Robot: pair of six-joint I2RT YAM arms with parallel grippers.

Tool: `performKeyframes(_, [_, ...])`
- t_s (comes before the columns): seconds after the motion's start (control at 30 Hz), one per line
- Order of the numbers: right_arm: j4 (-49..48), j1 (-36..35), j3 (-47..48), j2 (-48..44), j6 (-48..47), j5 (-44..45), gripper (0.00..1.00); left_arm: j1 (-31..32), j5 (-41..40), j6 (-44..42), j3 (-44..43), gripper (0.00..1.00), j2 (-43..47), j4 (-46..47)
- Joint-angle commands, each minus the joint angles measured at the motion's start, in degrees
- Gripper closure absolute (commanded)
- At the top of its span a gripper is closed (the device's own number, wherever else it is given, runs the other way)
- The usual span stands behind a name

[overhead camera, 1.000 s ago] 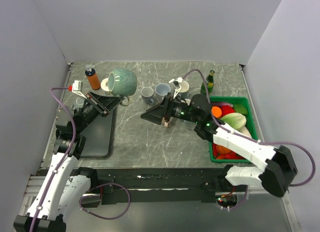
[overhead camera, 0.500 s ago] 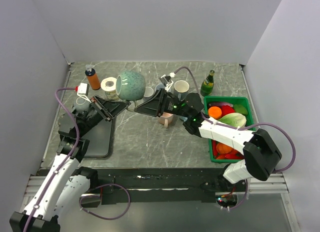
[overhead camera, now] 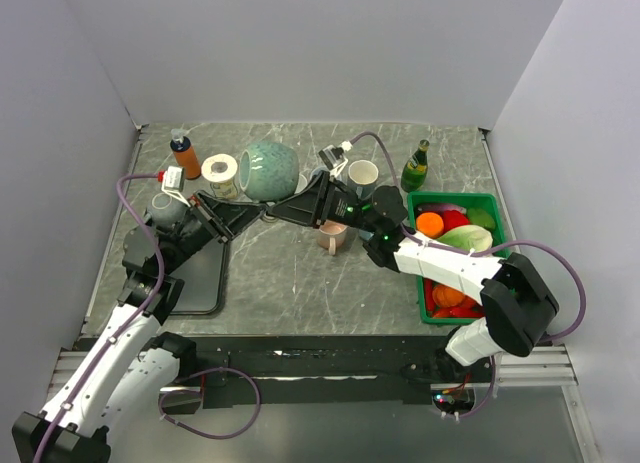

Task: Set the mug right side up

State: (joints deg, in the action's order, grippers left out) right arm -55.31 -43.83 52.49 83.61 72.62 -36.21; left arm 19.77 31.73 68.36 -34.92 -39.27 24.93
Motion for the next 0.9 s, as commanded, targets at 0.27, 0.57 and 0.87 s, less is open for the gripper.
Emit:
performKeyframes(0.27, [-4.6,0.2,2.2,-0.4,-0.5,1.6,0.9,1.1,-1.5,-2.2,-1.6,0.99,1.2,10.5])
performKeyframes(0.57, [-1.5,0.2,1.8,-2.7,-3.8,2.7,1.0,1.5,-1.2,-3.4,-2.0,0.99,0.7,8.7])
performKeyframes(0.87, [9.6,0.2,1.2,-9.4,-13.0,7.3,1.0,1.6,-3.8,-12.0,-7.2,0.47,1.3,-6.3])
